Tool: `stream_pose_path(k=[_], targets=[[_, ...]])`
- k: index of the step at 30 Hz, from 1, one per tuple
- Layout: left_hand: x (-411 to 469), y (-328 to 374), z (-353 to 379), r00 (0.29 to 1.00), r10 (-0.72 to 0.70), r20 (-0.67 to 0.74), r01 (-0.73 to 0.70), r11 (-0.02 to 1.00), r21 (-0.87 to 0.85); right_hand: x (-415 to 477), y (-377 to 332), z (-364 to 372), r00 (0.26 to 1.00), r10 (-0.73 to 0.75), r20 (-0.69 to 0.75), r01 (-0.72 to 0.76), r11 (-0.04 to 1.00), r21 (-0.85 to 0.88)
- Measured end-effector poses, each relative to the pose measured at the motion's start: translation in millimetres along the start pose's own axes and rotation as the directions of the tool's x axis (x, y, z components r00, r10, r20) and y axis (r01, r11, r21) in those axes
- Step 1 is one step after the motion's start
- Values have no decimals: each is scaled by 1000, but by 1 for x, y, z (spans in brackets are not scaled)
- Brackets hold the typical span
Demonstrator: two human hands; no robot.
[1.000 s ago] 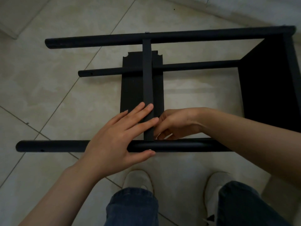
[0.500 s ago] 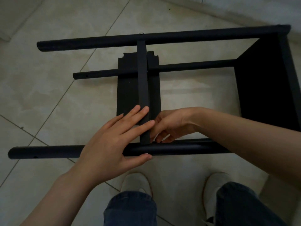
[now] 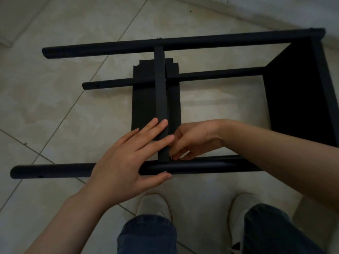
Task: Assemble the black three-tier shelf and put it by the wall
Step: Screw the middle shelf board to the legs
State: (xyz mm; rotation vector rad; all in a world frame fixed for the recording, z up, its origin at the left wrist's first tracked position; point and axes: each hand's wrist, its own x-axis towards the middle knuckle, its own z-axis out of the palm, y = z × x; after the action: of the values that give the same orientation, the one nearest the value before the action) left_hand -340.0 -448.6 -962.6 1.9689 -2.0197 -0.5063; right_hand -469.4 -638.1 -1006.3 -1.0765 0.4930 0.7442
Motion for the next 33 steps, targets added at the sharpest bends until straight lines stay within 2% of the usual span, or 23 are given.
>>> stream_pose_path(k=[4,9,14,19,24,29,33], targets=[[0,1,0,1000,0,-7,0,1000,0,5,-1,2,999,21,-35,-23,999,-45],[0,1,0,1000,6,-14,-6,1000,-1,3,1,-1,1000,19,17,-20,999,34],[0,0,0,1000,5,-4,-5,1000,1,7,3,0,999,34,-26,-35,999,-28],[0,0,1,1000,6,-8,-6,1000,4,3,1,-5,1000,5,18,-6,999,39],[0,0,1,1000,11,-12,-11,1000,-10,8,2,-1,999,33,-18,-34,998,-57],[0,-1,1,1000,6,-12,-6,1000,-9,5,4,-4,999,11,38,-13,999,40],[0,-1,1,1000,8,-13,-9,1000,-10,8,4,0,999,23,-22,-23,1000,-19]])
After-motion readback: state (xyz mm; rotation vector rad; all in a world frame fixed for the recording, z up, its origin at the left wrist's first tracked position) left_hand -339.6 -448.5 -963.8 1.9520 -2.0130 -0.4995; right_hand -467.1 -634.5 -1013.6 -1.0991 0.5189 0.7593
